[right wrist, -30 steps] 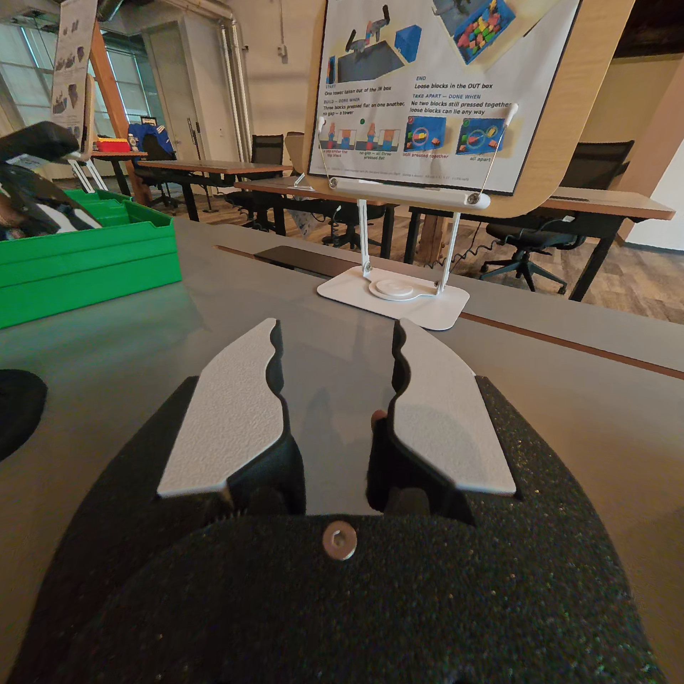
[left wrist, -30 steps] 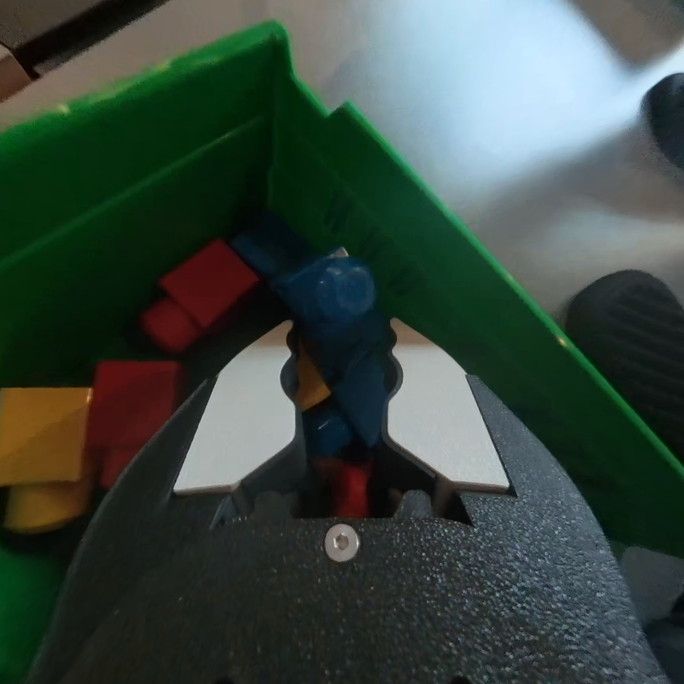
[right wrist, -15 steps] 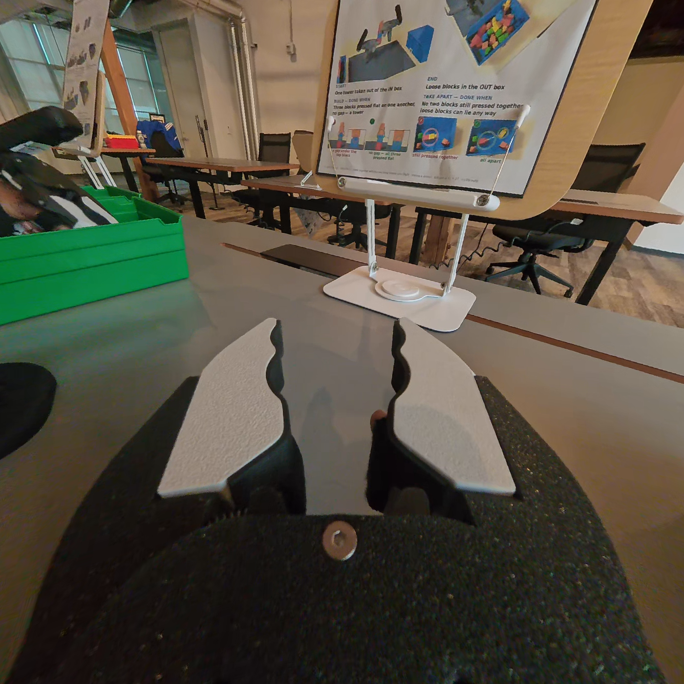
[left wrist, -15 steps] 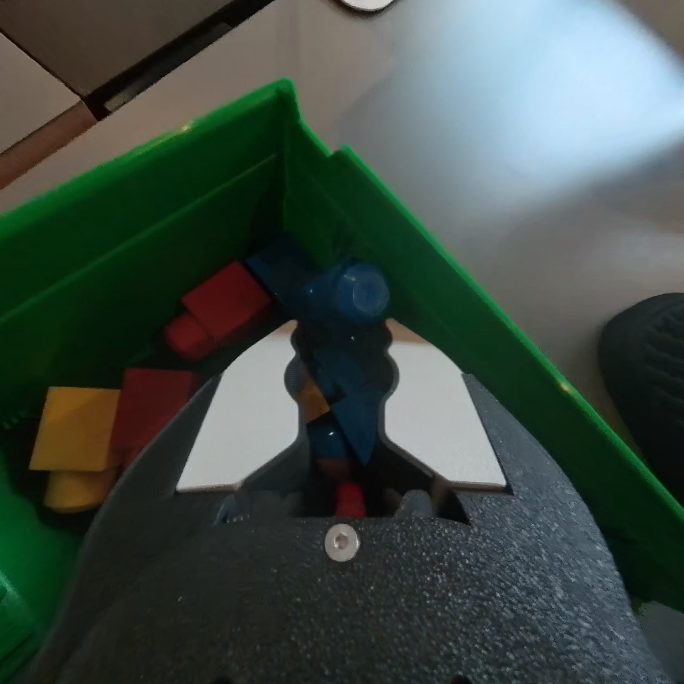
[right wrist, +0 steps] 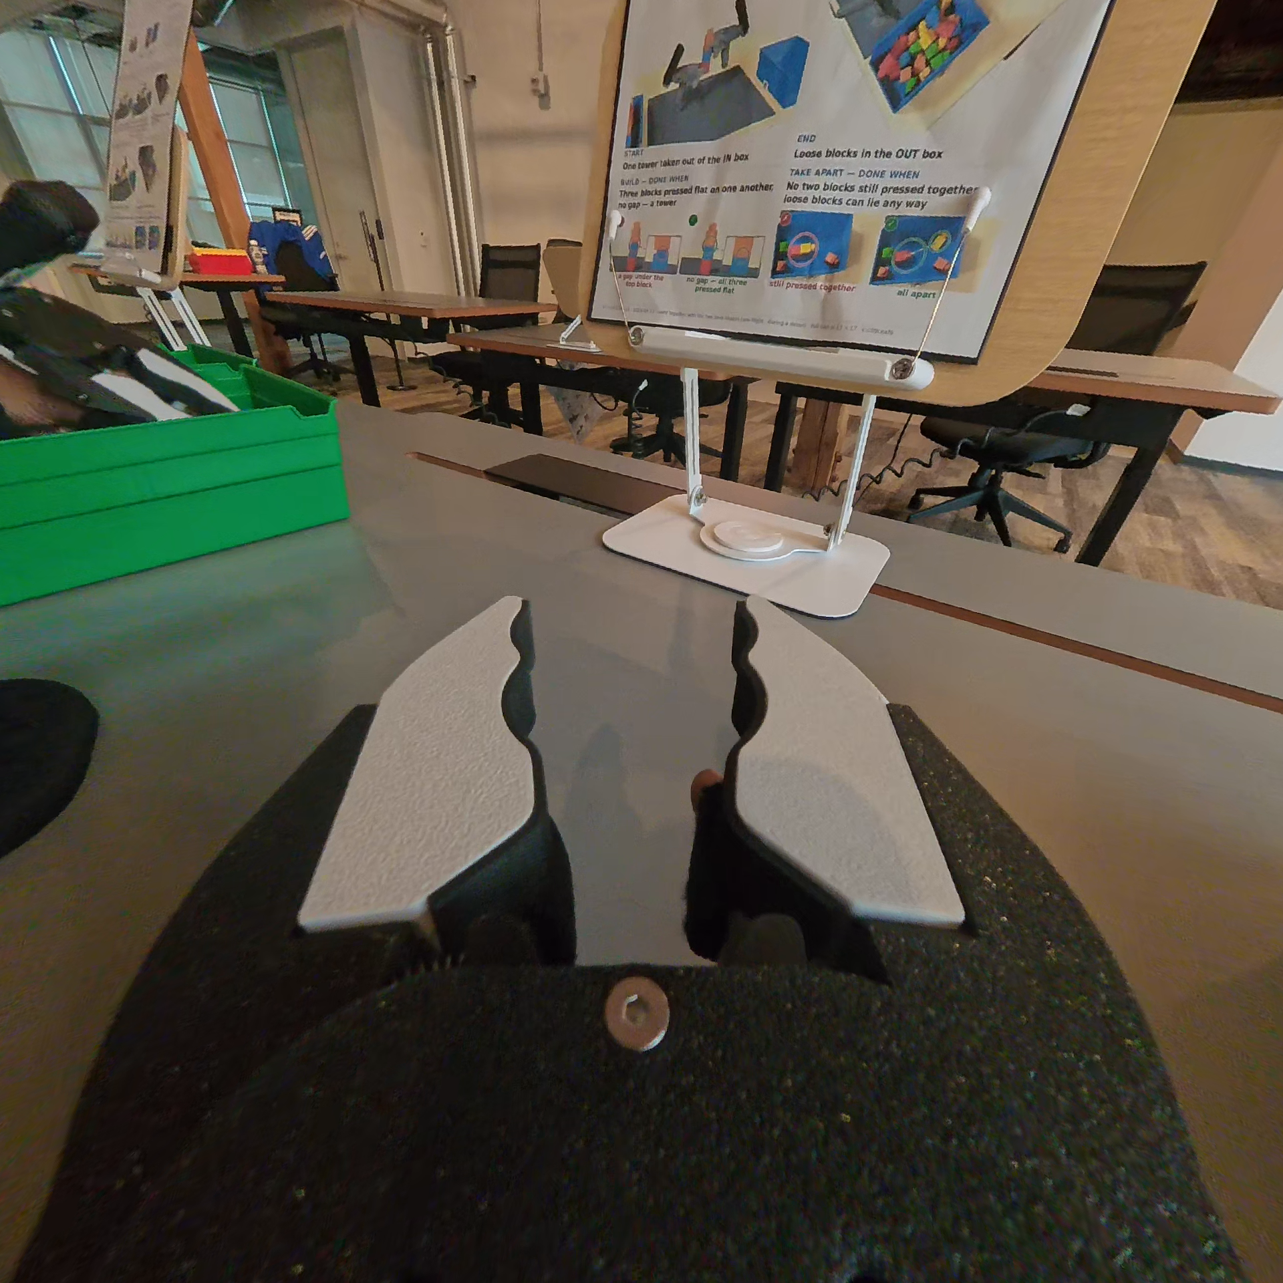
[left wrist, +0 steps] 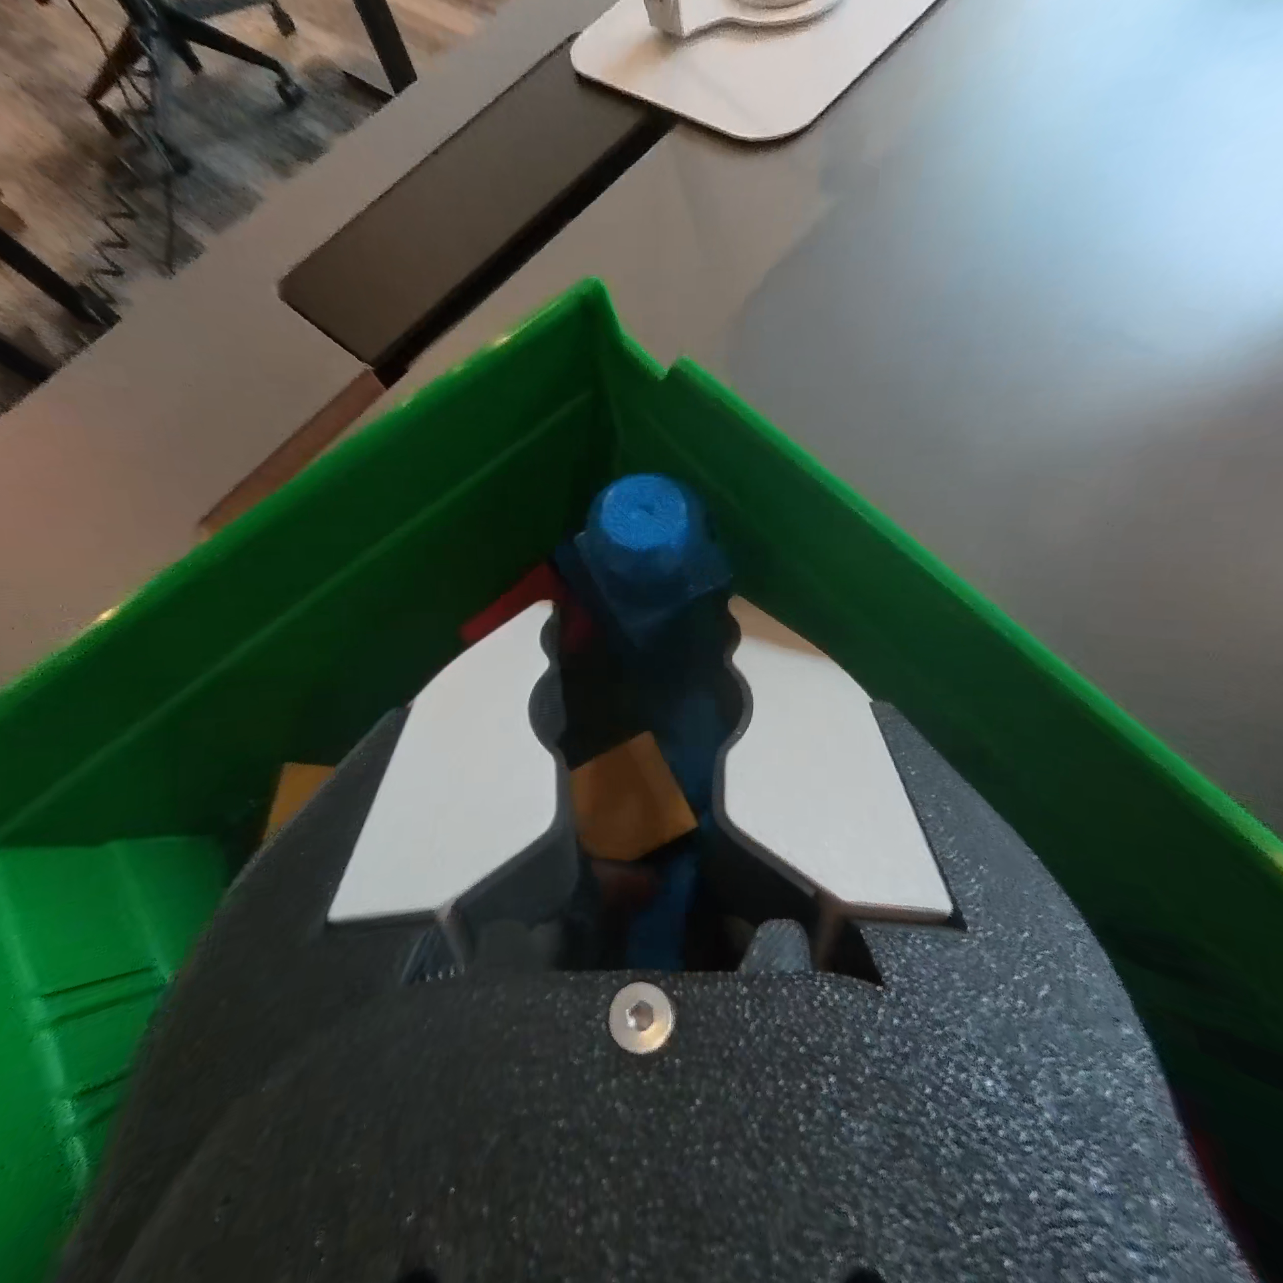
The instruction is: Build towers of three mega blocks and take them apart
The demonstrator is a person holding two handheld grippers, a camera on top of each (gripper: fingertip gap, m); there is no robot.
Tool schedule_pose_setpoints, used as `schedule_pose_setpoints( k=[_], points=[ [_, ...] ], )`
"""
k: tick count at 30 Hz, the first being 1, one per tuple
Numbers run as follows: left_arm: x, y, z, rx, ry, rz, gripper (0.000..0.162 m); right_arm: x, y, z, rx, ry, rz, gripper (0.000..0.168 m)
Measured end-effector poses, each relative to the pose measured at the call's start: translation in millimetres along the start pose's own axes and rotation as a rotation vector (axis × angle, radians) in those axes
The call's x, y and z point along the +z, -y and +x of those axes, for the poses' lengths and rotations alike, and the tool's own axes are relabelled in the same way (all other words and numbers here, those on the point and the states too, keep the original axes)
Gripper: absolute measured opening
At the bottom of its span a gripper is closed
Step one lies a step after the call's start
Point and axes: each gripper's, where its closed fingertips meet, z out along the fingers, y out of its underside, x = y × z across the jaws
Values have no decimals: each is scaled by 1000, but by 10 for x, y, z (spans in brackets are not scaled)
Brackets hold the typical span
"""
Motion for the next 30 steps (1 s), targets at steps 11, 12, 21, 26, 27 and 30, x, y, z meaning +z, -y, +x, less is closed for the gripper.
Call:
schedule_pose_setpoints(
  k=[11,12,21,26,27,30],
  points=[
    [187,-40,5,49,-14,-6,46,-7,6,-2,2,2,3,54],
    [206,-40,17,52,-21,-1,38,-6,5,-1,2,2,3,54],
    [81,19,-54,24,32,28,36,-3,-9,-2,0,3,-2,54],
    [-260,204,-98,-13,88,99,36,1,-14,-15,2,9,-6,54],
    [-342,269,-80,-16,97,117,36,2,-17,-20,2,11,-8,54],
    [-581,515,49,-8,118,176,37,3,-14,-36,-2,16,-9,54]
  ],
)
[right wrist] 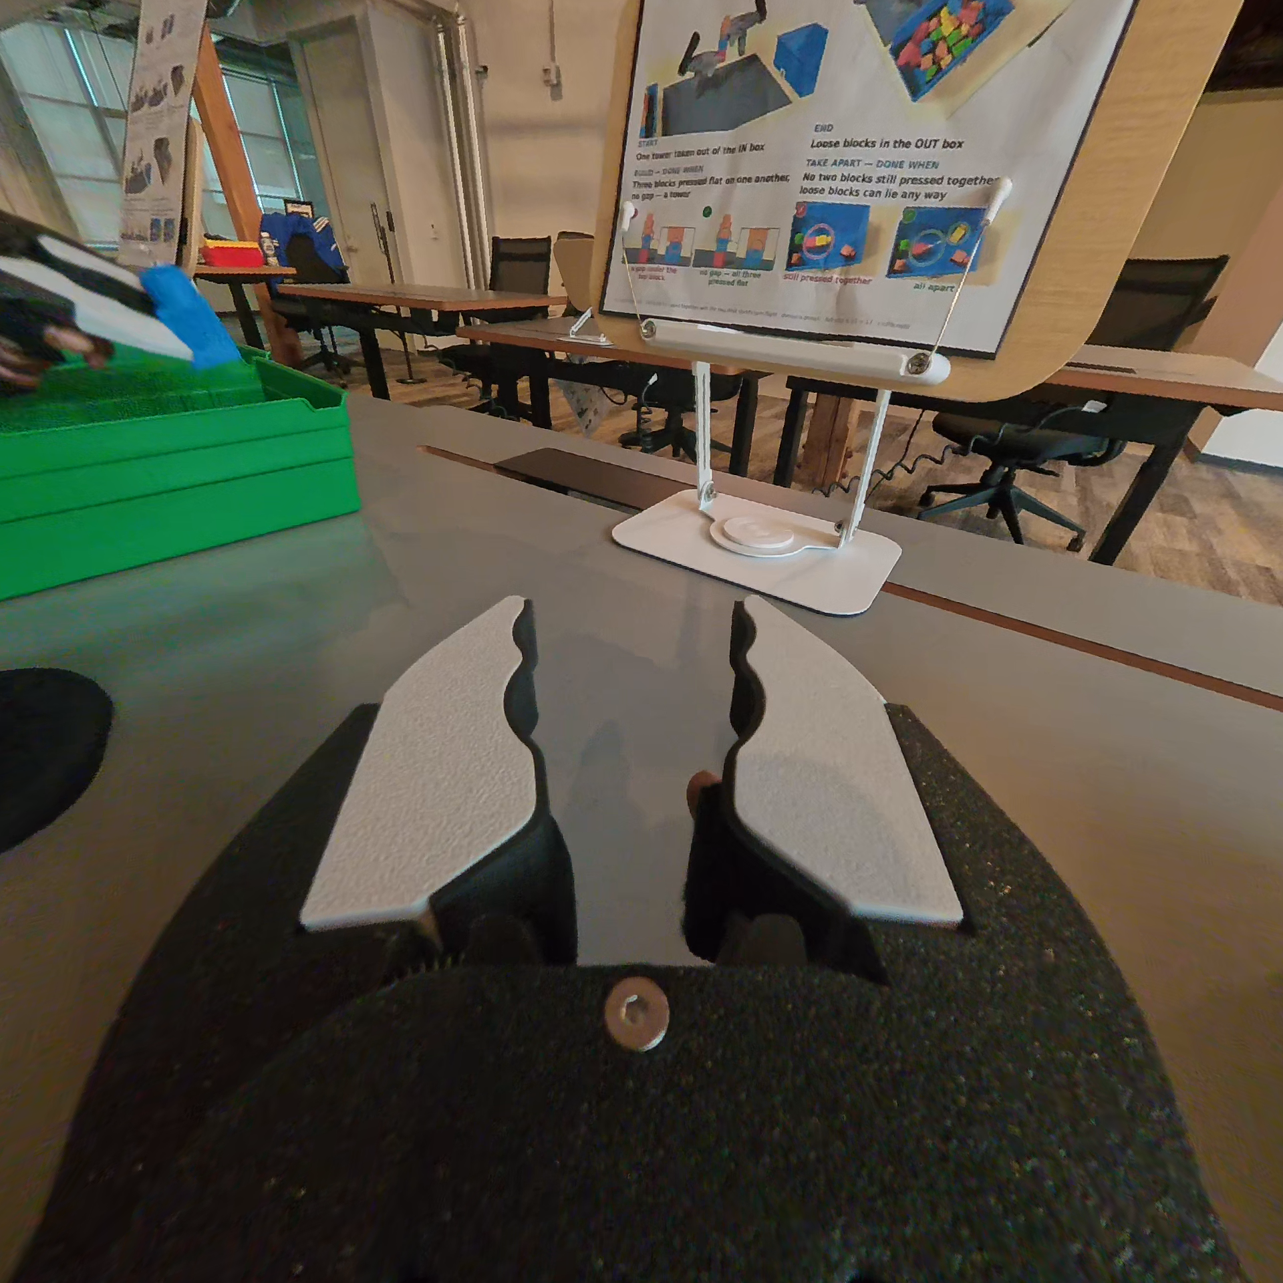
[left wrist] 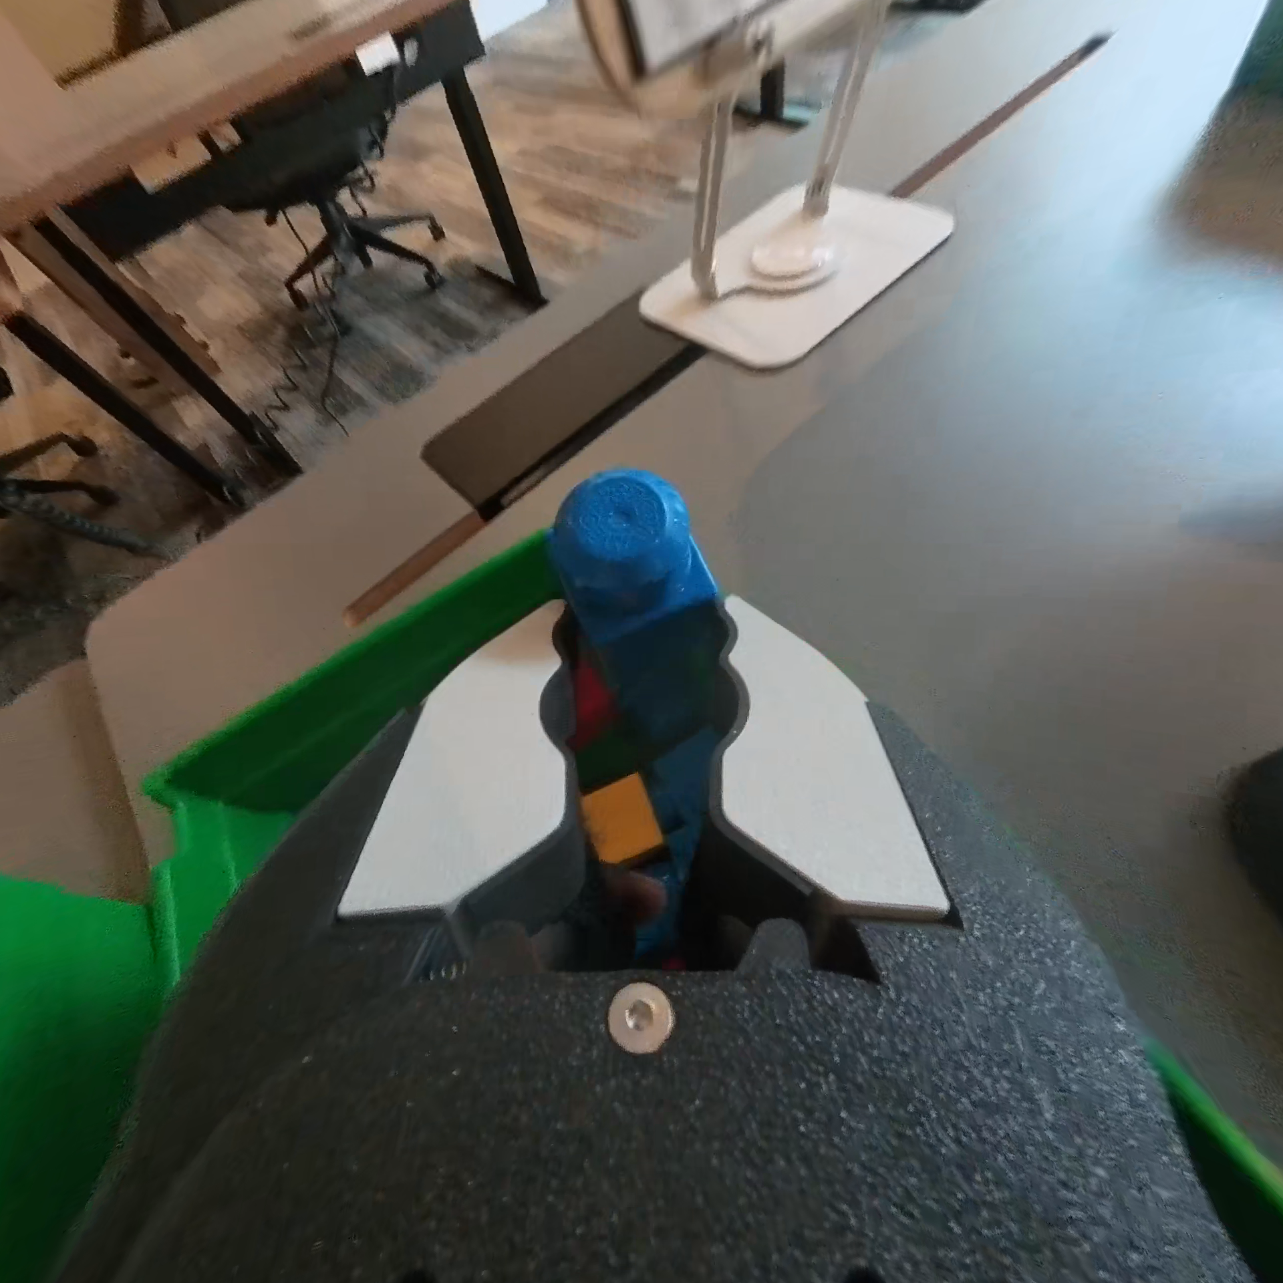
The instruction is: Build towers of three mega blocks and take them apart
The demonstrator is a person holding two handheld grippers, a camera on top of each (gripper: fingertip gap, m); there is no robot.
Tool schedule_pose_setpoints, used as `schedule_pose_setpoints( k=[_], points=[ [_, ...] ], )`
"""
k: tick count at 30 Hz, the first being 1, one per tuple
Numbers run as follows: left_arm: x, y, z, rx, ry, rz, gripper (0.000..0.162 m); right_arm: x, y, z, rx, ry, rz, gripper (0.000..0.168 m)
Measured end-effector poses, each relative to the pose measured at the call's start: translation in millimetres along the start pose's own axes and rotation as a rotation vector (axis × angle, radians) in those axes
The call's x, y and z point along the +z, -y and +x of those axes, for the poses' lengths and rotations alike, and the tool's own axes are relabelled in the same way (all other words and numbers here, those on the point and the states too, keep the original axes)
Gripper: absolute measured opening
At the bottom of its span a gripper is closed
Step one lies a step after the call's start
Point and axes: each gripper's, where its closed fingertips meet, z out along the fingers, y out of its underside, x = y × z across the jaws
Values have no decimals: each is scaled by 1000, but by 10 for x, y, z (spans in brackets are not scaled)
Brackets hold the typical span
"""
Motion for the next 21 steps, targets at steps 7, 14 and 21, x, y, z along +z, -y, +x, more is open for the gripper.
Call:
schedule_pose_setpoints(
  k=[7,14,21],
  points=[
    [-155,775,1054,68,-152,190,36,-1,-24,-6,9,9,-8,53],
    [232,892,2635,165,-470,198,36,-9,-69,25,26,6,-17,52],
    [701,476,3672,283,-663,48,37,1,-117,18,13,6,-37,52]
  ],
)
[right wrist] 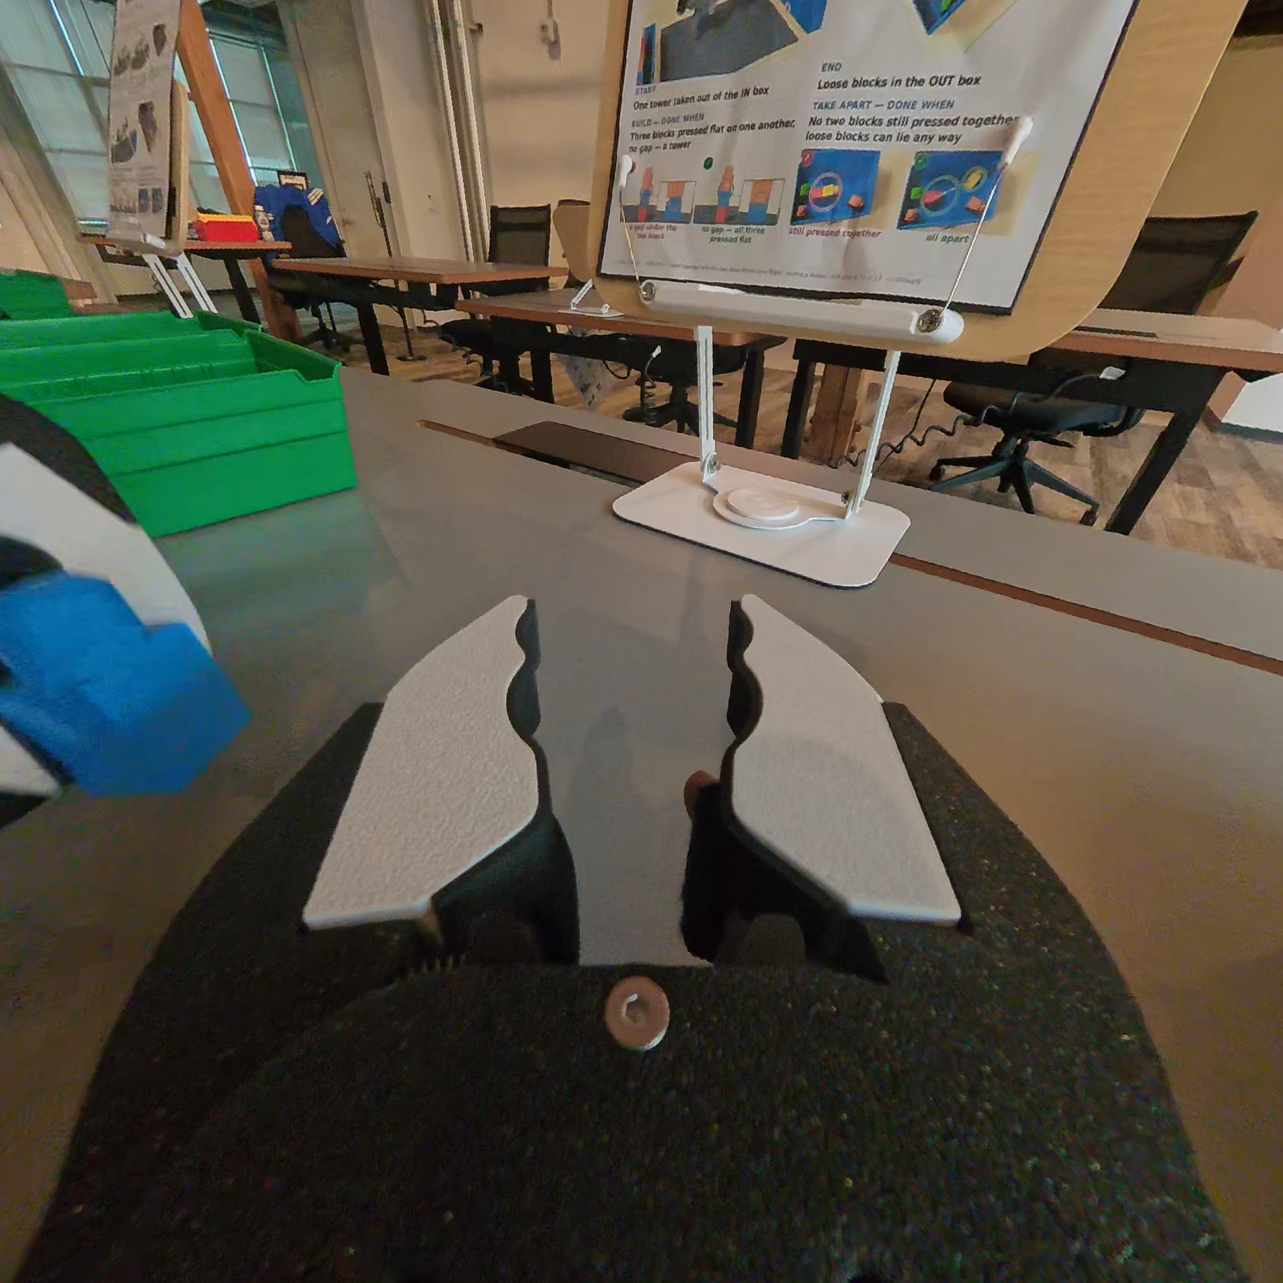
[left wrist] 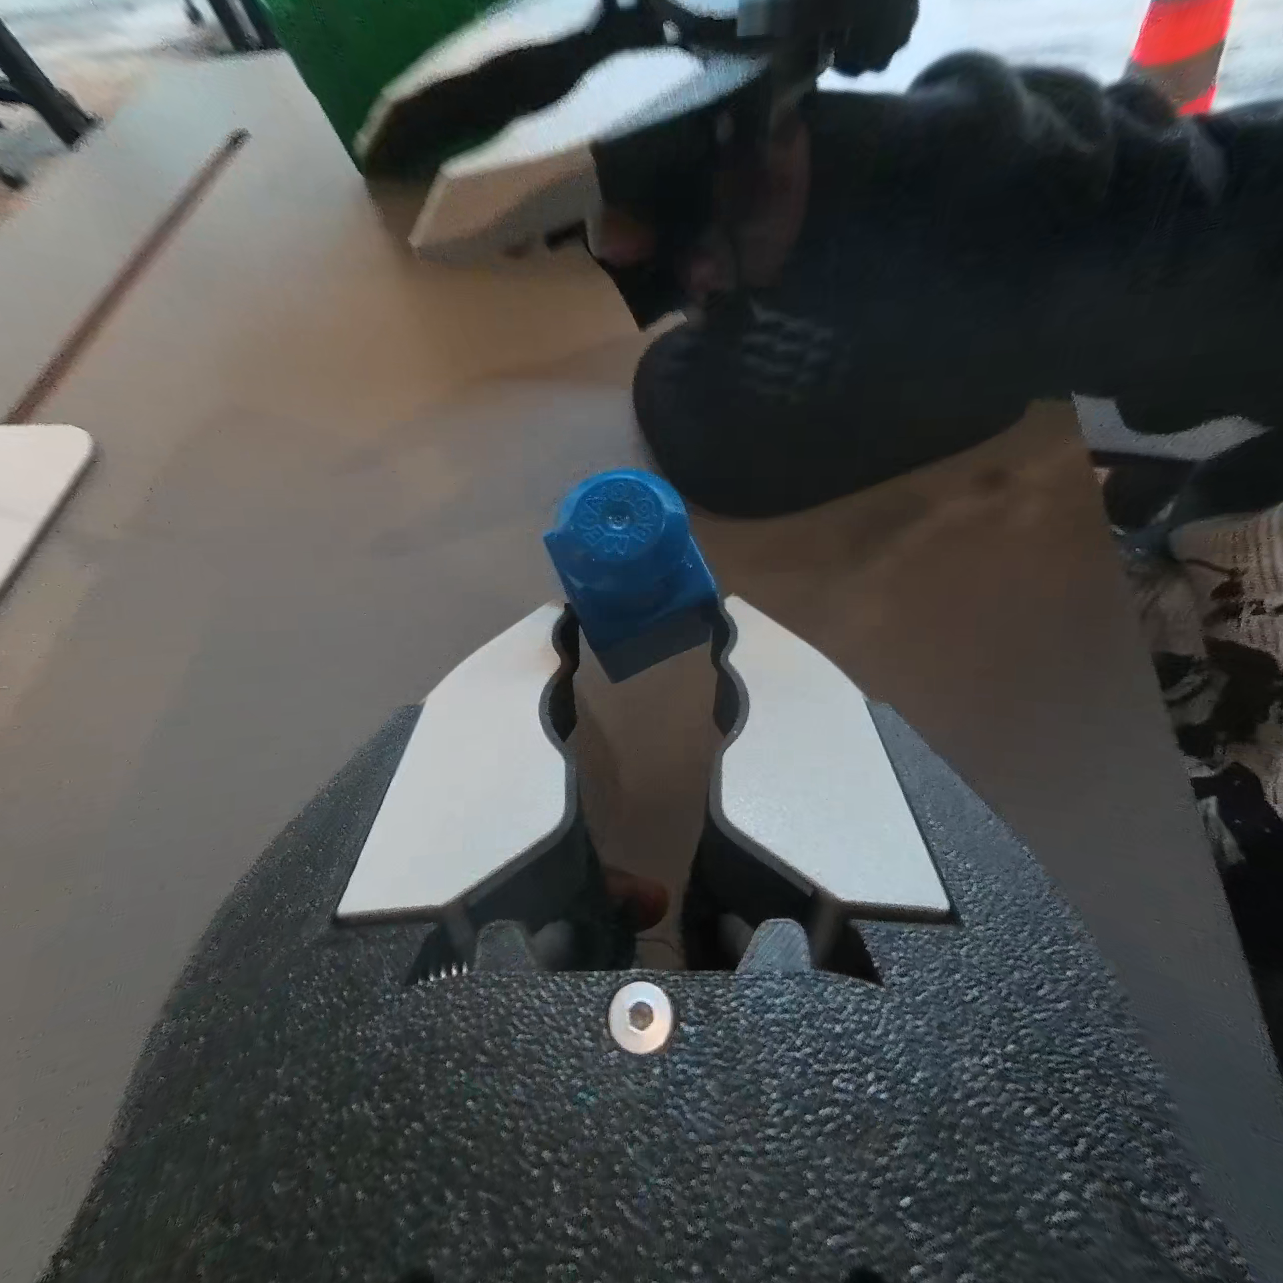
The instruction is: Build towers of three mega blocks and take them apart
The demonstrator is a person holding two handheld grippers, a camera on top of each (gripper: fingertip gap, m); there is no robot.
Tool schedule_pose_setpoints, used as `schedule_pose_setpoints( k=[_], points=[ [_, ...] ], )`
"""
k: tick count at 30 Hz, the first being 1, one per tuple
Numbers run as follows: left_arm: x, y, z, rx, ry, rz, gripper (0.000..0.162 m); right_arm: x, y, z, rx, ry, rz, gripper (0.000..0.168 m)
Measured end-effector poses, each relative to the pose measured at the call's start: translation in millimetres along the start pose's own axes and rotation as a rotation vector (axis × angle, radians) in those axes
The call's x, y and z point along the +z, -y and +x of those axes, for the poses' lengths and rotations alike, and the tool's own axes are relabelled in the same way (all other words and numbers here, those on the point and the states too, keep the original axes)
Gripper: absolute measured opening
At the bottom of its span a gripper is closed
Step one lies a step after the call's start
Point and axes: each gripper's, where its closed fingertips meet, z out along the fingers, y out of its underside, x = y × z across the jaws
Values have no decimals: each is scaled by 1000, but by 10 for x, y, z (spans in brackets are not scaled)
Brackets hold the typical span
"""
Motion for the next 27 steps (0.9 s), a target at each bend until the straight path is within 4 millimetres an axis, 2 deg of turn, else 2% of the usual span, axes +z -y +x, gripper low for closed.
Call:
schedule_pose_setpoints(
  k=[4,13,27],
  points=[
    [181,-169,40,-15,-11,-66,37,-5,1,5,10,3,2,52],
    [267,-402,-22,-58,17,-132,37,8,-28,-13,9,11,-12,52],
    [351,-496,-71,-48,19,-175,38,10,-33,-17,14,13,-13,52]
  ],
)
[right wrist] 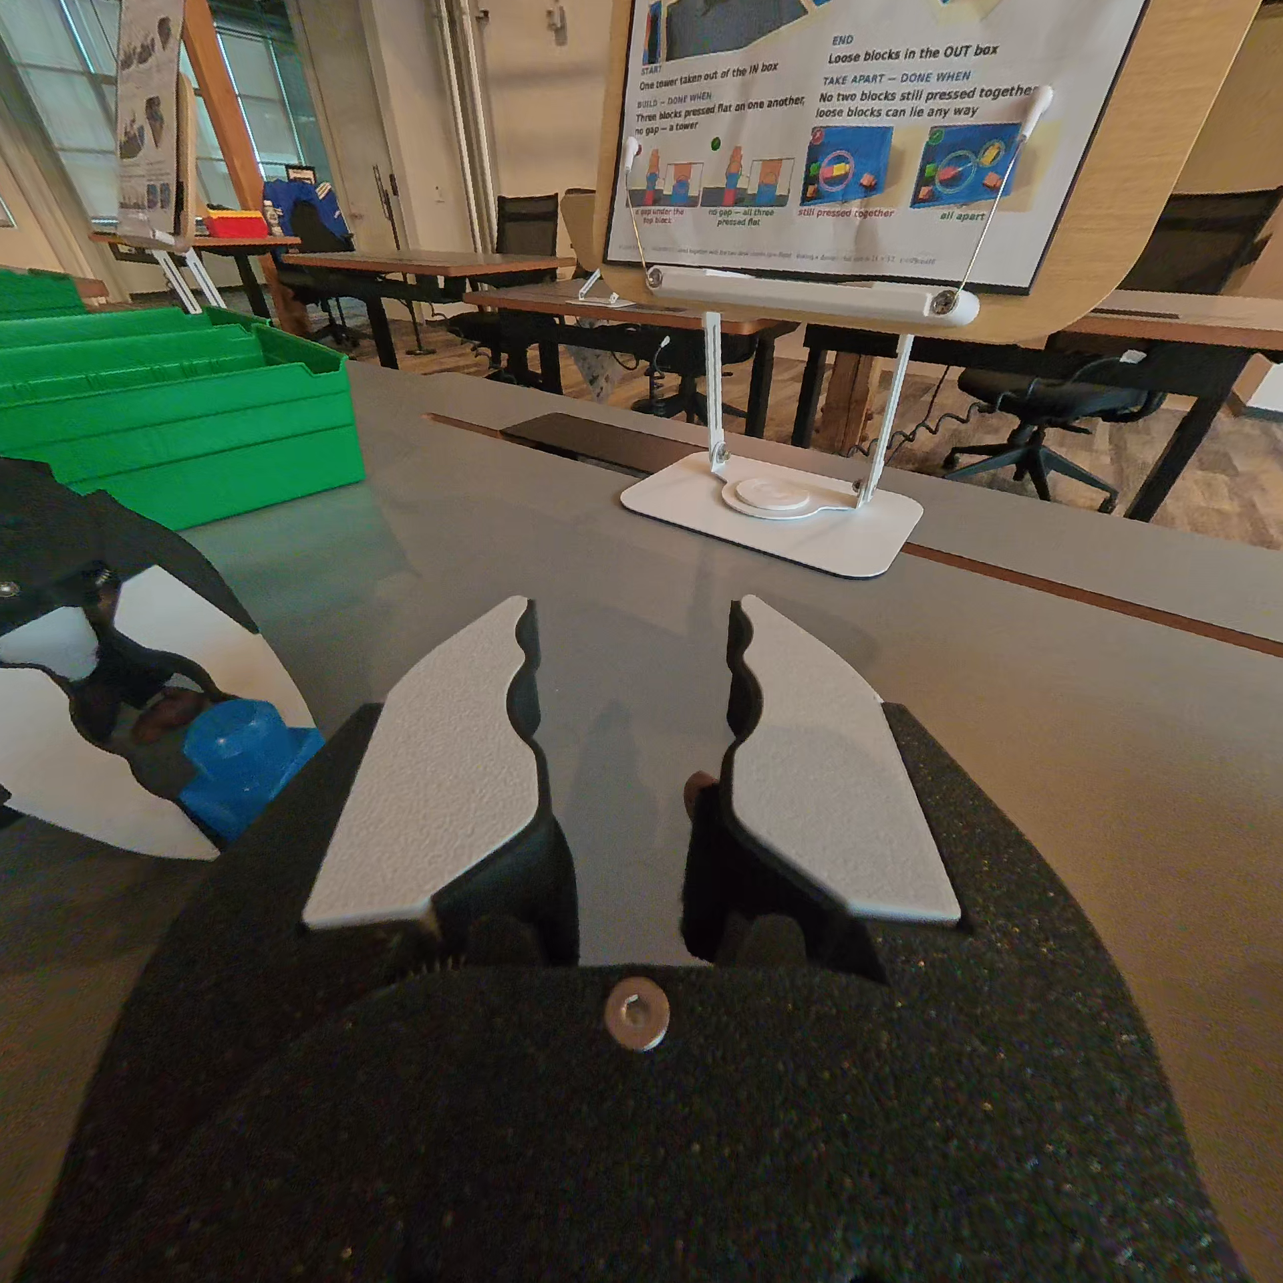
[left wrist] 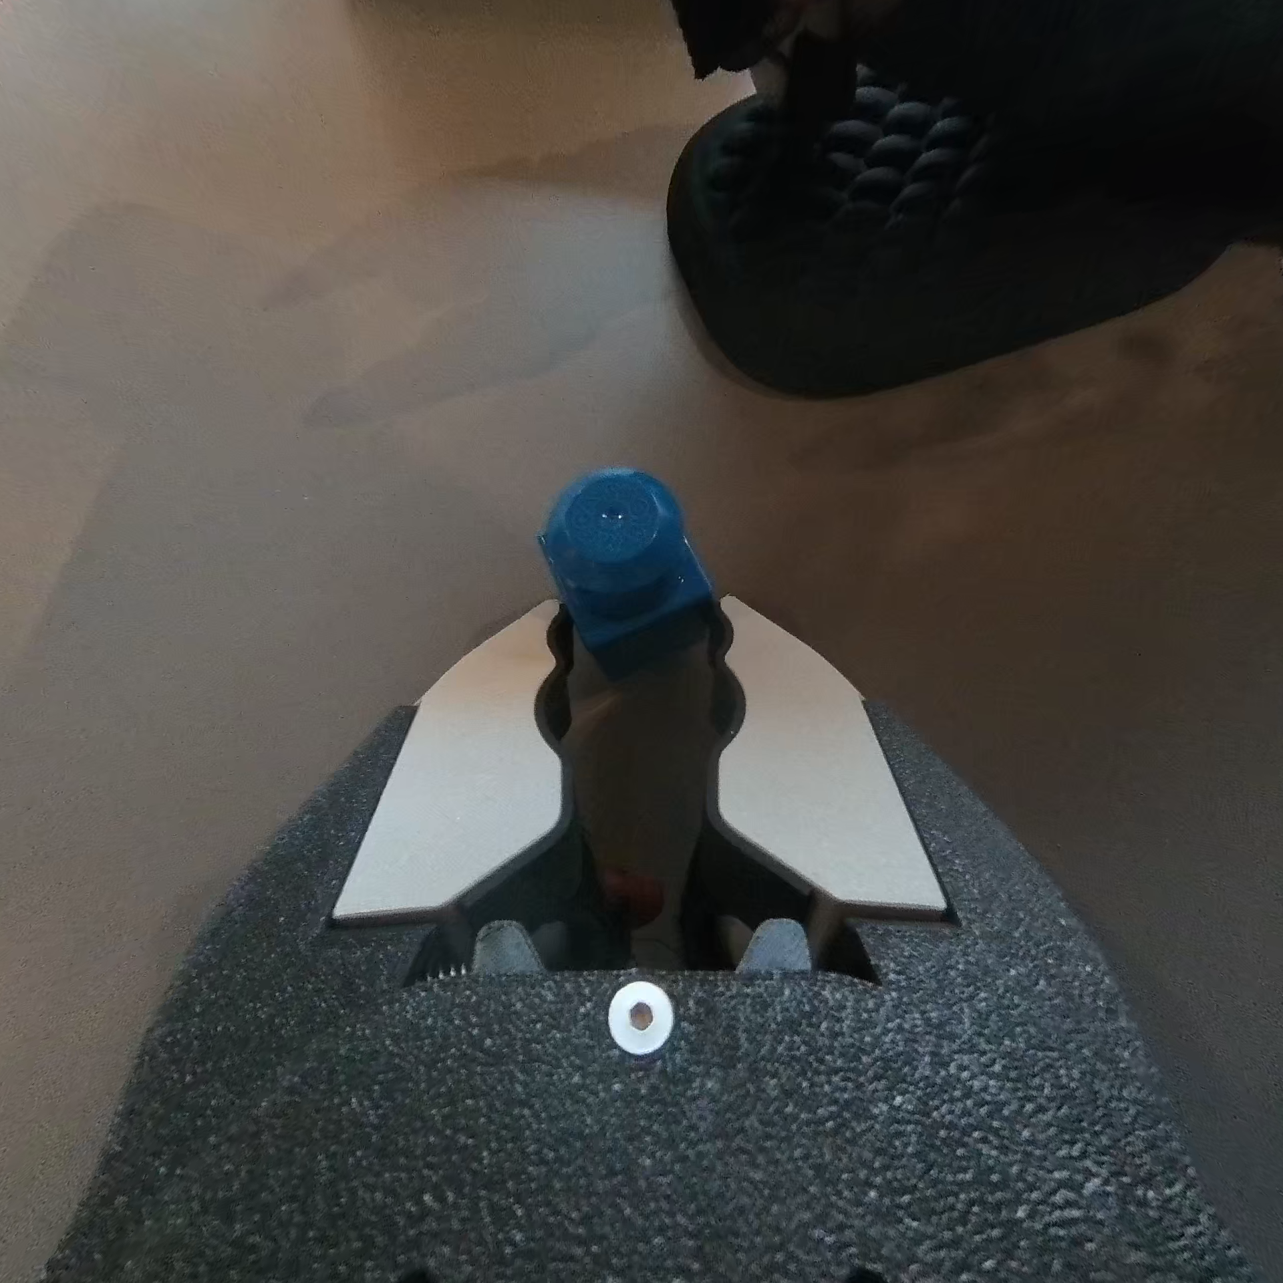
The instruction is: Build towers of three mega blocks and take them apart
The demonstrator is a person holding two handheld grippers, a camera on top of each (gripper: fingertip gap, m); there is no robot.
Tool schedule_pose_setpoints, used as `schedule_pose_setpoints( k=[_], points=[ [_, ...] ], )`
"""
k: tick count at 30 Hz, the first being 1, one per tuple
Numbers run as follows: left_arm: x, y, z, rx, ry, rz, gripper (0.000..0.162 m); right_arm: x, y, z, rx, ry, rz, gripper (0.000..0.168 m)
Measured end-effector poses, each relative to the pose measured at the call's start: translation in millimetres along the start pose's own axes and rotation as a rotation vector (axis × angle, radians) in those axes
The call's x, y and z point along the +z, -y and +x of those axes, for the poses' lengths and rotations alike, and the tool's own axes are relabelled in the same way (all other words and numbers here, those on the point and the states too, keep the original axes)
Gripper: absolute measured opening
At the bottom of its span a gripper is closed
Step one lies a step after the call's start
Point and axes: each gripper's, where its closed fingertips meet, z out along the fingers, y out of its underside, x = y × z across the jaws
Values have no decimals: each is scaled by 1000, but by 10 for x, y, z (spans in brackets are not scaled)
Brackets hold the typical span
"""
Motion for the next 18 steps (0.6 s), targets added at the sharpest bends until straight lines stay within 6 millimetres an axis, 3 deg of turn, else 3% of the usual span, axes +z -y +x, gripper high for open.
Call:
schedule_pose_setpoints(
  k=[10,18],
  points=[
    [49,-49,-14,6,0,-37,40,-8,13,-3,0,0,6,52],
    [63,-91,-20,23,24,-76,68,-18,24,7,1,-4,12,52]
  ],
)
